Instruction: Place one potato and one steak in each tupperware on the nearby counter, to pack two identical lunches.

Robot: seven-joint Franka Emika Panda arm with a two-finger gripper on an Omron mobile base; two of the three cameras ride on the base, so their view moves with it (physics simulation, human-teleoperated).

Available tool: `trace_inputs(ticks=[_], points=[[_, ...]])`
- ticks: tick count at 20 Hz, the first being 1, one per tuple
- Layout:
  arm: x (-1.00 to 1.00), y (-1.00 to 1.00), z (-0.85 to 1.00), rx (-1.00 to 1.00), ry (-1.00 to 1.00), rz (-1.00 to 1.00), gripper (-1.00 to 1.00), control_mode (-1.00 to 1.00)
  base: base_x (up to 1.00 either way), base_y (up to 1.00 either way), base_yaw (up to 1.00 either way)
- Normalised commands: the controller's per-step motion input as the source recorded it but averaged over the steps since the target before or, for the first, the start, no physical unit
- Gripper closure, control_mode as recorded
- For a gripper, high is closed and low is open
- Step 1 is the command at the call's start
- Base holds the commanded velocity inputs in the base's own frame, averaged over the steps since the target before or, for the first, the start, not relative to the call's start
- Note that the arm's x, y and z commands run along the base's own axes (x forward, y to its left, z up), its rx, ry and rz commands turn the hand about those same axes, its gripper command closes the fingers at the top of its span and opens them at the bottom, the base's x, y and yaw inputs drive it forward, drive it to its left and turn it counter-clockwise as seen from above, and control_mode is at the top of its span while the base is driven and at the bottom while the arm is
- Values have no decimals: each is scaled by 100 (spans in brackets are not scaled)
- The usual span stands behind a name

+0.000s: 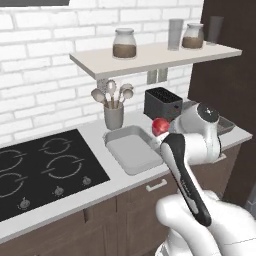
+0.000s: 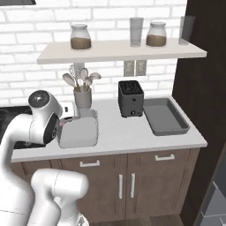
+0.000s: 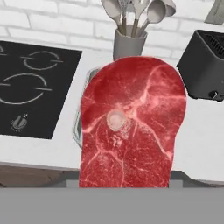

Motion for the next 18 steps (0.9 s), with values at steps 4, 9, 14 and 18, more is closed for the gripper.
trace_inputs(ticks=[4,9,14,18], points=[[72,30,-24,-2,13,4,100,-100,0,0,0],[74,12,-26,1,18,13,100,-100,0,0,0],[85,18,-34,-1,13,7,100,-100,0,0,0],[70,6,-49,1,15,0,100,-100,0,0,0]])
